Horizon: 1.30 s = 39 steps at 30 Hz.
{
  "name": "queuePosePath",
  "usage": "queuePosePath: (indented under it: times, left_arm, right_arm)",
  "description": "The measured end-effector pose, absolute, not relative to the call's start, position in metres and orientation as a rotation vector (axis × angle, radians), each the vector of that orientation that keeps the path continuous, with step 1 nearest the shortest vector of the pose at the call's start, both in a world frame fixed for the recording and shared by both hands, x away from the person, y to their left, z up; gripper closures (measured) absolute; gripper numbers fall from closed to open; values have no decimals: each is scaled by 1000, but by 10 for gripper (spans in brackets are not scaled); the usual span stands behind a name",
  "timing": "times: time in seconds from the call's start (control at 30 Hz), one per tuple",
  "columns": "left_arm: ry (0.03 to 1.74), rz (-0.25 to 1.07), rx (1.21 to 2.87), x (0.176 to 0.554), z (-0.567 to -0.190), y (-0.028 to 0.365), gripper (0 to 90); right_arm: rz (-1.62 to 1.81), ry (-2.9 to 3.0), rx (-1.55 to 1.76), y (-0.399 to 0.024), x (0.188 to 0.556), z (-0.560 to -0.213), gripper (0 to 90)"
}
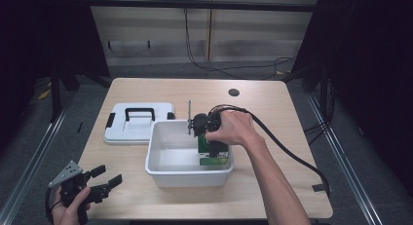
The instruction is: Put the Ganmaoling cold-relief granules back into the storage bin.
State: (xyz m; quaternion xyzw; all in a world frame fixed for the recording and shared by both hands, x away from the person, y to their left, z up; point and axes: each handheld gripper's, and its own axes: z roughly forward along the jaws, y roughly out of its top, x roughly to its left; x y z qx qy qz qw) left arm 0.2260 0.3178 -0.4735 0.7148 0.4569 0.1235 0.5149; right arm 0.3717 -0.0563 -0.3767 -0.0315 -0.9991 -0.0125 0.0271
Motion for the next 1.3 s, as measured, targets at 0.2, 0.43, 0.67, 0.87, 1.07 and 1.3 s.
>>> queuePosePath:
  times: [0.2, 0.43, 0.67, 0.87, 1.07, 1.3]
  left_arm:
    - [1101, 295, 1715, 226, -474, 318, 161]
    - [1100, 296, 1716, 226, -473, 318, 161]
    - [1098, 297, 1715, 226, -473, 318, 161]
    - [1099, 296, 1715, 226, -473, 318, 161]
    - [1100, 296, 1716, 226, -473, 318, 161]
    - [1099, 296, 1715, 226, -473, 318, 161]
  right_arm:
    - [-35, -3082, -107, -56, 373, -390, 155]
    - [-35, -3087, -156, -56, 374, -407, 152]
    - [-8, -3092, -161, -55, 375, -416, 149]
    - [12, -3084, -155, -53, 374, -420, 140]
    - [22, -3089, -136, -52, 374, -421, 131]
    - [32, -3088, -79, -53, 374, -421, 126]
